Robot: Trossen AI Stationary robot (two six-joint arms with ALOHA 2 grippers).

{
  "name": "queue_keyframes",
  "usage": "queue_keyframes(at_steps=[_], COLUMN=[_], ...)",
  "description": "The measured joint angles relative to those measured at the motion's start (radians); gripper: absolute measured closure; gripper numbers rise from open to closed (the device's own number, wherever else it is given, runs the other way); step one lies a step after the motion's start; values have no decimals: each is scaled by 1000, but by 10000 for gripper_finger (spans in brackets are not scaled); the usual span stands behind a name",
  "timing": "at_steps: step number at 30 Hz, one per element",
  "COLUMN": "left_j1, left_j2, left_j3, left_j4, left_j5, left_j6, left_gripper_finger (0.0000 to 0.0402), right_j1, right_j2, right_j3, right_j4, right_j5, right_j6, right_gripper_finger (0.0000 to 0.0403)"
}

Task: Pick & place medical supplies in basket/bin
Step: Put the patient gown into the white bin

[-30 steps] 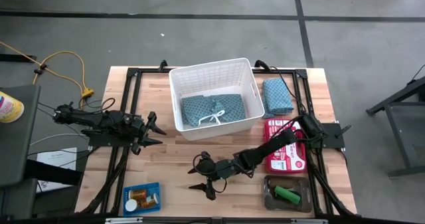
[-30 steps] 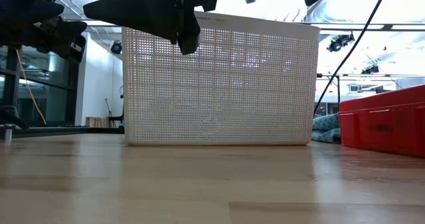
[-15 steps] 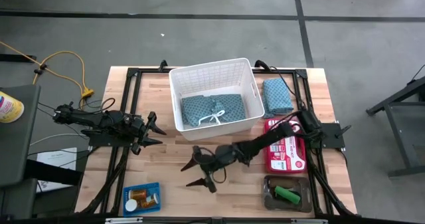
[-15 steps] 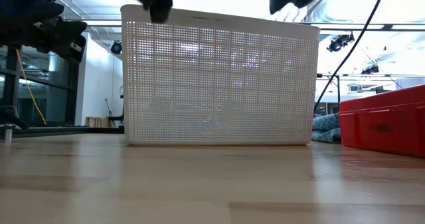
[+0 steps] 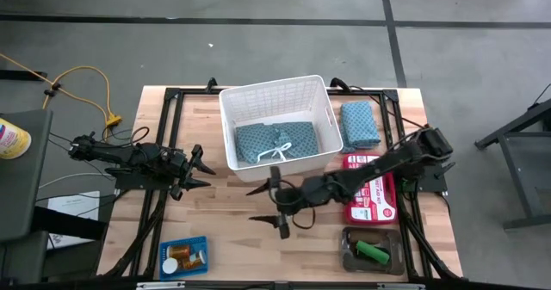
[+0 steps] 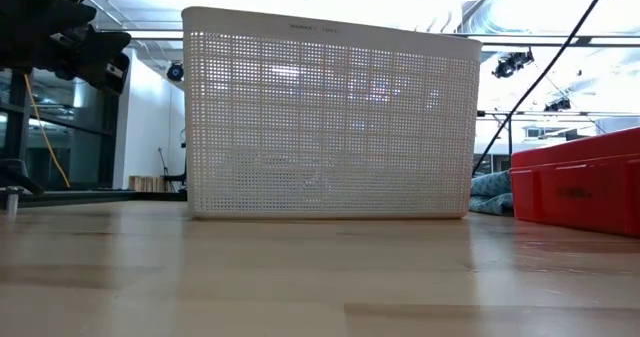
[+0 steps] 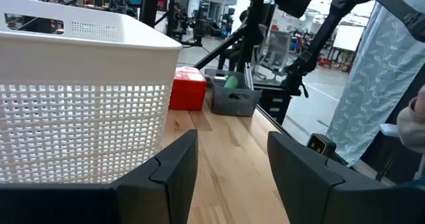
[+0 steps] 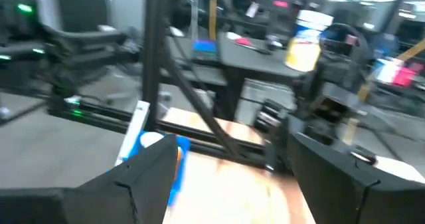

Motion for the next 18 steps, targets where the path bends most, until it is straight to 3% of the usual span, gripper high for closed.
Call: queue_keyframes(at_steps=[18], left_j1=[0], left_j2=[0], left_j3=[0], left_j4=[0], left_j5=[-1], left_j6=[0], left_gripper_finger=[226], right_j1=[81], right_j2=[-41], right_j3=[0], right_j4=[-25], right_j5=[599], right_j6=[6], right_gripper_finger=[129])
